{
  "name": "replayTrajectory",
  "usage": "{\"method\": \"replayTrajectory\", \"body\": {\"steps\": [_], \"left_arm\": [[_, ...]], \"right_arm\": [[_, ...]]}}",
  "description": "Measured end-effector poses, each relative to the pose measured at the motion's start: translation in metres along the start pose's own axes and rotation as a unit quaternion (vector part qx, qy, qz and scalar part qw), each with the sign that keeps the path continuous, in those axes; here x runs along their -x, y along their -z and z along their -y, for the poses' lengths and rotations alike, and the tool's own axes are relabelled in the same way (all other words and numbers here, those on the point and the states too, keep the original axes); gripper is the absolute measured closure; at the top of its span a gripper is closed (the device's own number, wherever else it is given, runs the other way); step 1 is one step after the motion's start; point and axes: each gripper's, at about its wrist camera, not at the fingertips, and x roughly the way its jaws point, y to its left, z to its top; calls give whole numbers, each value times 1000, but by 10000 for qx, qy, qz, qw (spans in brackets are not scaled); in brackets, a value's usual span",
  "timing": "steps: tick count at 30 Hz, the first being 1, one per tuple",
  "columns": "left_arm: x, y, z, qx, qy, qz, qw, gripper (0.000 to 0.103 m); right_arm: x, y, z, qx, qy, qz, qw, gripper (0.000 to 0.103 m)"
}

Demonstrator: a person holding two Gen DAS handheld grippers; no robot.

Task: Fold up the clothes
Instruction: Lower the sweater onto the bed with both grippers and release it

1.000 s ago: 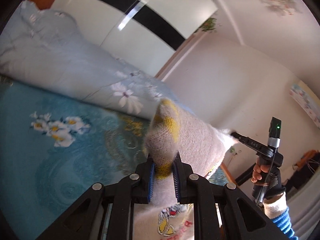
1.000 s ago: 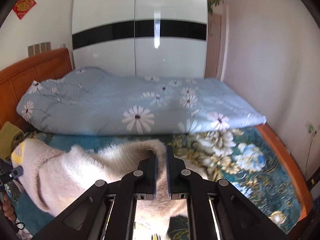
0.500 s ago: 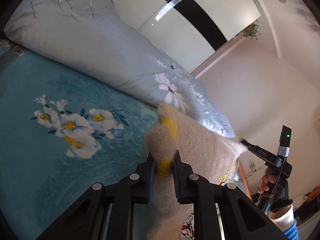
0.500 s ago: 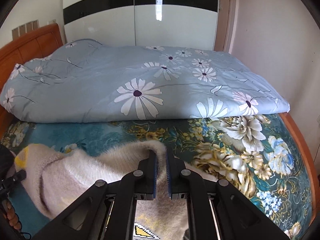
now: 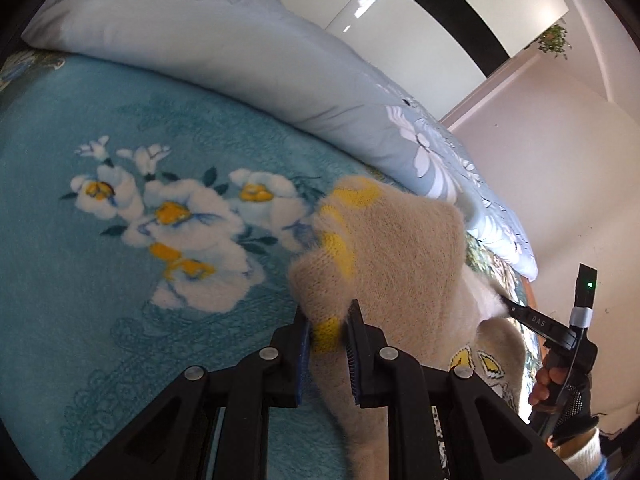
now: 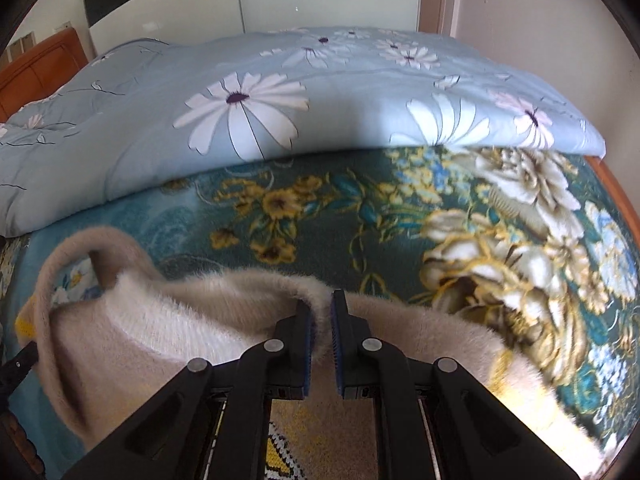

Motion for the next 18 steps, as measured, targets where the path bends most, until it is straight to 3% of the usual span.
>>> {"method": "replayTrajectory", "body": {"steps": [8,11,14,16,18], "left_arm": [[-3,9,-10,66,-2,-69,10000,82],[7,11,-9,-2,28,-88,10000,81],[18,13,-7,-70,57,-107,9999,80],[25,14,-7,-115,77,-119,9998,79],[33,15,-3,-225,62,-74,9997,74]], "right_arm": [[-5,8,-3,58,-42,-6,10000,92],[6,11,-5,149,-94,62,9998,84],[19,14,-7,232,-138,151,9995,72],[31,17,-5,264,-181,223,9992,54],[45,21,0,257,-286,330,9987,47]]}}
